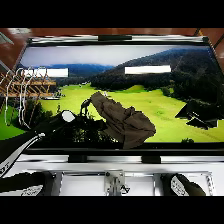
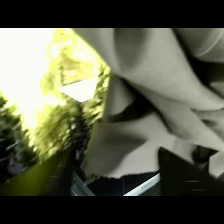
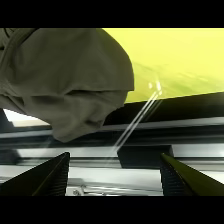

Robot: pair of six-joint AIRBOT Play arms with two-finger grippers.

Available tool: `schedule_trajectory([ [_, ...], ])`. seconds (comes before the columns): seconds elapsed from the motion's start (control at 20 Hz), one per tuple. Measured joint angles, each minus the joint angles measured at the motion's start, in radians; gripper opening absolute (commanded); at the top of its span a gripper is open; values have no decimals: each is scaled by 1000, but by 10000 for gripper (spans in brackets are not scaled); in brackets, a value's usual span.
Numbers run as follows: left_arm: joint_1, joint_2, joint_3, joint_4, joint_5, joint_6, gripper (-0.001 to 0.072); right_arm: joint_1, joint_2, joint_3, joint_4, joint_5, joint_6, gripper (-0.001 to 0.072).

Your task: Fold the shirts.

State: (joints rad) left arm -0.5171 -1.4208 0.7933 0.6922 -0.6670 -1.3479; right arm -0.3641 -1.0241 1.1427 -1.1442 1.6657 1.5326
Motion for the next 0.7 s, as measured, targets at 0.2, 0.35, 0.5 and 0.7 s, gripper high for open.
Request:
schedule_trajectory([
  [0.2, -10, -10, 3, -10, 5, 2, 35, 0, 0, -14, 10, -7, 0, 678],
  [0.35, -10, -2, 6, -14, -3, 25, 34, 0, 0, -94, 16, -27, -20, 678],
  [0.5, -11, 27, 6, -4, -21, 37, 34, 0, 0, -222, 41, -84, -48, 678],
  [0.7, -11, 77, 6, 6, -32, 43, 34, 1, -3, -387, 98, -229, -86, 678],
])
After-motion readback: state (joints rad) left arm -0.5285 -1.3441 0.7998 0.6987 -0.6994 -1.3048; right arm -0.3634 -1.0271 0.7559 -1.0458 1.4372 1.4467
